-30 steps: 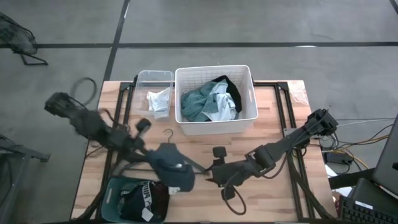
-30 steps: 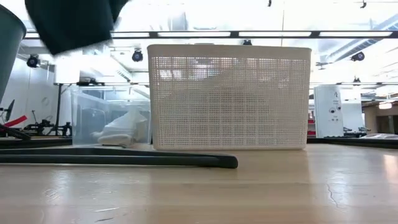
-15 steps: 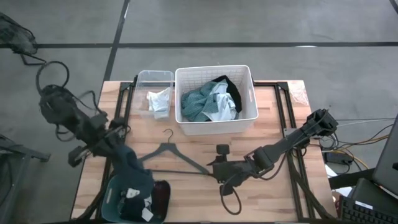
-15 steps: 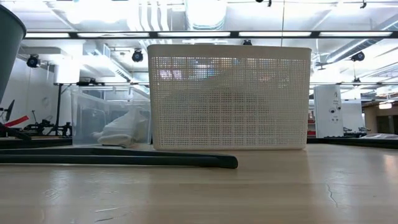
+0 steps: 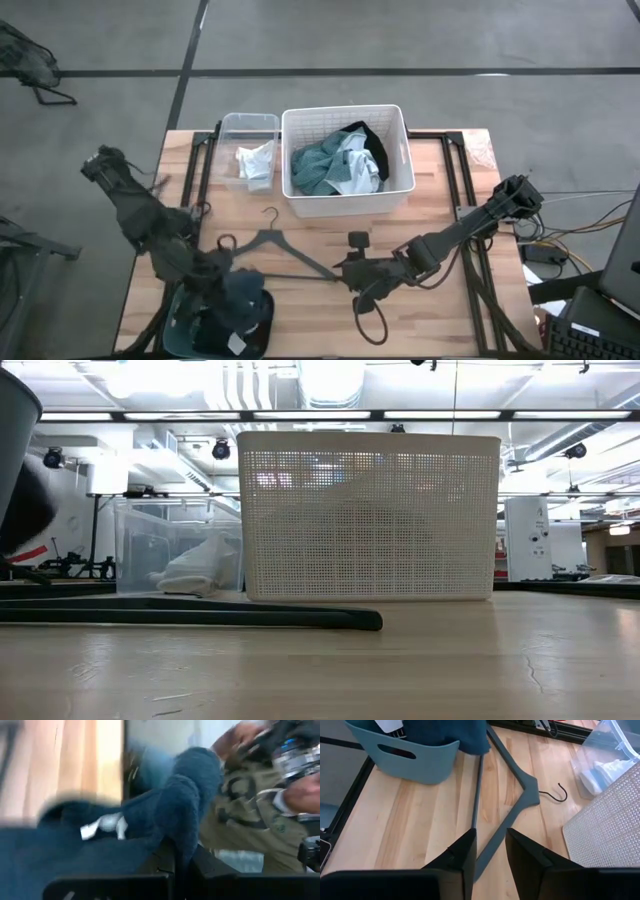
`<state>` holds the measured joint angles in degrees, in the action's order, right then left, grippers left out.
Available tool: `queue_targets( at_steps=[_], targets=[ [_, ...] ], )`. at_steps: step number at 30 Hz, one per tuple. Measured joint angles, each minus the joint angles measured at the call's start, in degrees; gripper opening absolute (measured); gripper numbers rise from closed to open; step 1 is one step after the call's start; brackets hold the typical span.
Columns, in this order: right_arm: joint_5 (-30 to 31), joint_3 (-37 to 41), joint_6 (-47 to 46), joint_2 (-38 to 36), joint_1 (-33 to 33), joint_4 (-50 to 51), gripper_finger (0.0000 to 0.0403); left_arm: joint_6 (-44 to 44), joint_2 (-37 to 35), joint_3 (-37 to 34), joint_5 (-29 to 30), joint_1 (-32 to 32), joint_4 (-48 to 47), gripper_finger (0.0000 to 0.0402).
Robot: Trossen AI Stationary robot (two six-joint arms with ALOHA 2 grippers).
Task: Pick & Place Cloths
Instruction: Put the gray shorts into the gray bin
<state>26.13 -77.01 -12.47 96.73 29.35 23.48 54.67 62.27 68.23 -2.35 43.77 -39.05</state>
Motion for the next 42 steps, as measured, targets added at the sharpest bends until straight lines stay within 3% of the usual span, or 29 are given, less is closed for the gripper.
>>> queue_targets(
  at_steps=[4,9,22,28,34,42],
  targets=[
    [0.00,0.00,-0.14,0.00,0.01,0.00,0.0083,10.77,2.47,-5.35,-2.31,2.84,2.23,0.0010],
    [0.00,0.02,-0.40,0.00,0.00,-0.01,0.0063,20.24,3.82,-10.34,-0.66,6.48,6.61,0.0010],
    [-0.02,0.61,-0.96,0.00,-0.01,-0.04,0.0048,22.34,9.58,-19.00,1.31,6.93,10.00,0.0022],
    [-0.02,1.00,-1.10,0.00,0.01,-0.15,0.0065,20.98,9.92,-20.69,3.99,6.89,10.40,0.0084],
    [-0.02,1.17,-2.44,0.00,0.00,-0.23,0.0080,13.87,9.89,-20.70,5.31,6.89,16.07,0.0167],
    [-0.02,1.97,-3.32,0.00,-0.01,-0.15,0.0099,9.60,8.51,-20.52,4.81,6.87,18.08,0.0256]
  ],
)
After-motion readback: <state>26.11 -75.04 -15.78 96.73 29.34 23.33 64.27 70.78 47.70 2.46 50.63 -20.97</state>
